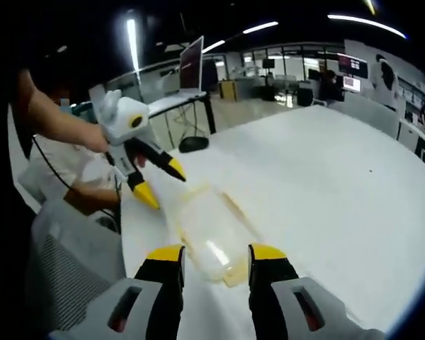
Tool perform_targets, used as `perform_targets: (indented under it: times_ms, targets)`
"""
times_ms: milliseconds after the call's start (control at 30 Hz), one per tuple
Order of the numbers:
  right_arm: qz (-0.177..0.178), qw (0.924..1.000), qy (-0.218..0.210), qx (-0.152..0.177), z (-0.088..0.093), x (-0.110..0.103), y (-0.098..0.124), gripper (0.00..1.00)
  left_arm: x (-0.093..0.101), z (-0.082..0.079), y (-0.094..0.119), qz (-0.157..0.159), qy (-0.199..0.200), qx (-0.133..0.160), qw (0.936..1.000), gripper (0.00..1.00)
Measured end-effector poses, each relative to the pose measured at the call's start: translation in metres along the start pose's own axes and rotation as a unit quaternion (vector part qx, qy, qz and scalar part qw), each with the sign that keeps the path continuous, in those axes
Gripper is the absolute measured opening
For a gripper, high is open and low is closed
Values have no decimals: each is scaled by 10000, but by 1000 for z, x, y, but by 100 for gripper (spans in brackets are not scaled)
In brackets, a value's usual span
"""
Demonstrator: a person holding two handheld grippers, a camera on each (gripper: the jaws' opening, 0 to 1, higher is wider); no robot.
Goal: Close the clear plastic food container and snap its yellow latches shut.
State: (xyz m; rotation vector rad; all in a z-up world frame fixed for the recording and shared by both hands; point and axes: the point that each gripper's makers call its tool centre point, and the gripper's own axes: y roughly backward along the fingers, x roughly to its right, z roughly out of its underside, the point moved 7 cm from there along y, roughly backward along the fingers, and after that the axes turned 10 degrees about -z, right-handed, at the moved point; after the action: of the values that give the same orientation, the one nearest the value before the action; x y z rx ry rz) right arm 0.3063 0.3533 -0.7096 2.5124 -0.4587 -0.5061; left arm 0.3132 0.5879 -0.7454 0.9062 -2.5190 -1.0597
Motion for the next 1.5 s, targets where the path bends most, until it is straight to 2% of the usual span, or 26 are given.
perform_targets:
  times_ms: [467, 933, 1133, 1333, 1500]
  targets:
    - [-60, 9995, 116, -271, 6, 8, -7, 35, -11, 4, -9, 97, -164, -192, 9996, 49]
    - [-75, 9983, 205, -531, 10, 16, -15, 35, -20, 0, -17, 254, -452, -308, 9982, 49]
    - [-91, 9967, 339, -739, 13, 19, -16, 35, -25, -1, -18, 381, -825, -432, 9949, 45]
    - [-99, 9958, 326, -852, 17, 23, -19, 35, -27, 0, -20, 505, -906, -539, 9931, 46]
    - [-188, 9934, 493, -1022, 17, 24, -22, 35, -30, -1, -23, 606, -1020, -650, 9908, 48]
